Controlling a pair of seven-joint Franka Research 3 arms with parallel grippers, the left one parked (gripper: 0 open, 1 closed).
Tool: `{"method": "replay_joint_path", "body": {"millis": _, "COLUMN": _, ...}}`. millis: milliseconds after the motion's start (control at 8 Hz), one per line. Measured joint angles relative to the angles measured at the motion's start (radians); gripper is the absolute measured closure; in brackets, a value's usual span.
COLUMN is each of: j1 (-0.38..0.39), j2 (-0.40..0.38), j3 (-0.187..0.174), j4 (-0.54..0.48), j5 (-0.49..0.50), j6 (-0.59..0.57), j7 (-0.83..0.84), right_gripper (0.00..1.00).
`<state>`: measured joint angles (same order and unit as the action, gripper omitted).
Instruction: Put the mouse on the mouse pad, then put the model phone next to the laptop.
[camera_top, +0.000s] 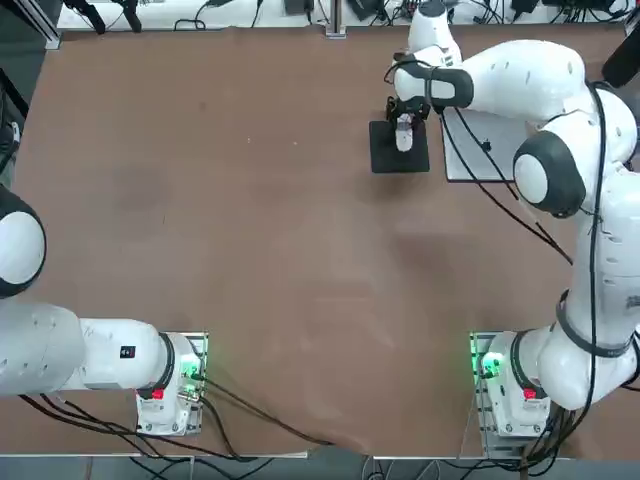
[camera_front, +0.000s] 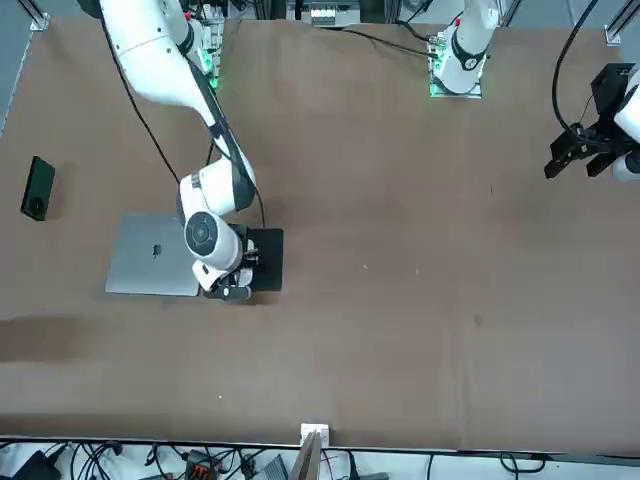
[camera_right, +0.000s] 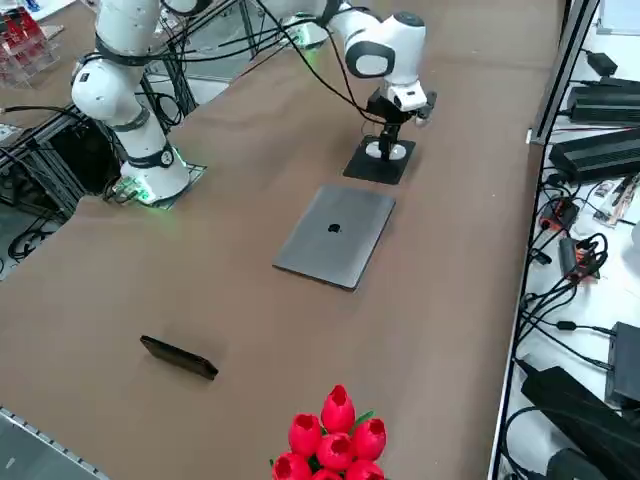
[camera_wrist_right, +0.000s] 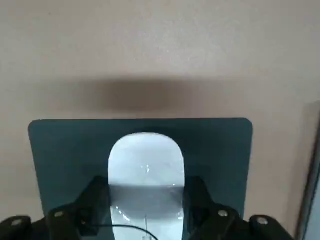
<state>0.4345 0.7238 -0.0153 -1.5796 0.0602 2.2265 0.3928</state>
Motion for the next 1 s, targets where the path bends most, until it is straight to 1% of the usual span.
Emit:
{"method": "replay_joint_path", "body": {"millis": 250, "j1": 0.001, "j2": 0.017, "j3": 0.002, "j4": 0.000, "j5": 0.000, "j6": 0.030, "j7": 0.004, "right_gripper": 0.19}}
{"method": "replay_joint_path", "body": {"millis": 375, "j1": 0.004, "j2": 0.021, "j3": 0.004, "j4": 0.000, "j5": 0.001, "j6": 0.038, "j7": 0.007, "right_gripper": 0.05}}
{"method": "replay_joint_path", "body": {"millis": 500, "j1": 0.005, "j2": 0.021, "j3": 0.005, "j4": 0.001, "j5": 0.001, "j6": 0.038, "j7": 0.008, "right_gripper": 0.00}}
{"method": "replay_joint_path", "body": {"millis": 750, "j1": 0.003, "j2": 0.003, "j3": 0.005, "j4": 0.017, "j5": 0.001, "j6": 0.015, "j7": 0.008, "right_gripper": 0.00}}
{"method": "replay_joint_path", "body": {"millis": 875, "j1": 0.000, "j2": -0.030, "j3": 0.003, "j4": 0.030, "j5": 0.001, "j6": -0.034, "j7": 0.008, "right_gripper": 0.00}}
{"method": "replay_joint_path", "body": {"millis": 1000, "j1": -0.012, "j2": -0.084, "j3": -0.004, "j4": 0.043, "j5": 0.001, "j6": -0.113, "j7": 0.012, "right_gripper": 0.00}}
